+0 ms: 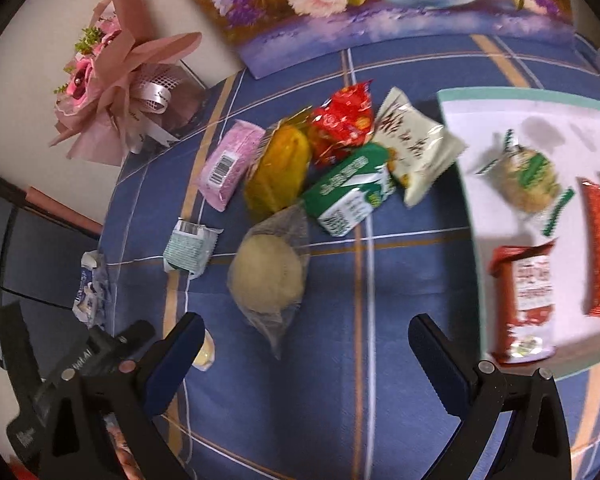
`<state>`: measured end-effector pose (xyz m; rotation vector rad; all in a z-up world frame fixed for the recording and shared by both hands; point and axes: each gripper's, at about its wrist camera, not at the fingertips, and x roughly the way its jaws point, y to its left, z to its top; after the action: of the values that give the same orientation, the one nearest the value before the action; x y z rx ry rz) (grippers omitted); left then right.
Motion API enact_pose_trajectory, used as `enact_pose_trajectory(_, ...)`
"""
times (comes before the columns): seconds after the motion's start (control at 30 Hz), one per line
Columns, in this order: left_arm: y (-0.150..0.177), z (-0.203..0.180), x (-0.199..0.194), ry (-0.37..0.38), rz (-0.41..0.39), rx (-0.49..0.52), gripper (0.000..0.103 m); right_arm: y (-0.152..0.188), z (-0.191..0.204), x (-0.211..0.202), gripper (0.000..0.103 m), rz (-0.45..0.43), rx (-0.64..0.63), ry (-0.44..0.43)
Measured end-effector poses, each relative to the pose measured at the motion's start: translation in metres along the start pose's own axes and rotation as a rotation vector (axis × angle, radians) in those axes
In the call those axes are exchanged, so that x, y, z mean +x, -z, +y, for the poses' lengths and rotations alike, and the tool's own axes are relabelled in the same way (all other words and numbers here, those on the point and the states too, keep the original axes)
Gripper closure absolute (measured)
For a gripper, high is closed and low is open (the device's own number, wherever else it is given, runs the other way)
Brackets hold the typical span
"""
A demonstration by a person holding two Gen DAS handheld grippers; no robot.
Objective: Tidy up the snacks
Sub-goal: 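Move the left tool to the round cream cake while the right tool approaches the plastic-wrapped bun, then grasp the round cream cake with the left tool while the right tool grasps the plastic-wrapped bun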
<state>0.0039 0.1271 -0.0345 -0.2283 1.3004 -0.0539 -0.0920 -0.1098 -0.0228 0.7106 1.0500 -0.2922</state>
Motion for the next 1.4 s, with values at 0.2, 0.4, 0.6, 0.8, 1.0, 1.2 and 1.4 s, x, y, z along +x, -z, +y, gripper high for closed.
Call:
enact_pose_trajectory(0.2,0.003,-0.006,0.017,-0.015,0.041,0.041,0.001,-0.007,0.006,0.019,0.000,-0.006,0.006,-0.014)
enact_pose_trajectory(0.4,0.004,-0.007,0.035,0.004,0.094,0.038,0.010,-0.012,0.011,0.031,0.010,-0.014,-0.009,-0.016)
enact_pose_trajectory(0.6,0.004,-0.009,0.050,-0.009,0.130,0.054,0.027,-0.014,0.011,0.044,0.012,0.006,-0.009,-0.025)
enact_pose_trajectory(0.8,0.007,-0.018,0.050,-0.080,0.112,0.123,0.041,-0.012,0.014,0.061,0.012,0.040,-0.022,-0.006)
enact_pose_trajectory(1.0,0.010,-0.031,0.052,-0.108,0.096,0.169,0.047,-0.013,0.016,0.069,0.012,0.048,-0.035,-0.002)
enact_pose_trajectory(1.2,0.011,-0.043,0.050,-0.106,0.088,0.198,0.059,-0.015,0.028,0.074,0.021,0.038,-0.081,0.000)
enact_pose_trajectory(1.4,0.010,-0.043,0.047,-0.093,0.085,0.188,0.060,-0.016,0.031,0.073,0.044,0.027,-0.087,-0.029)
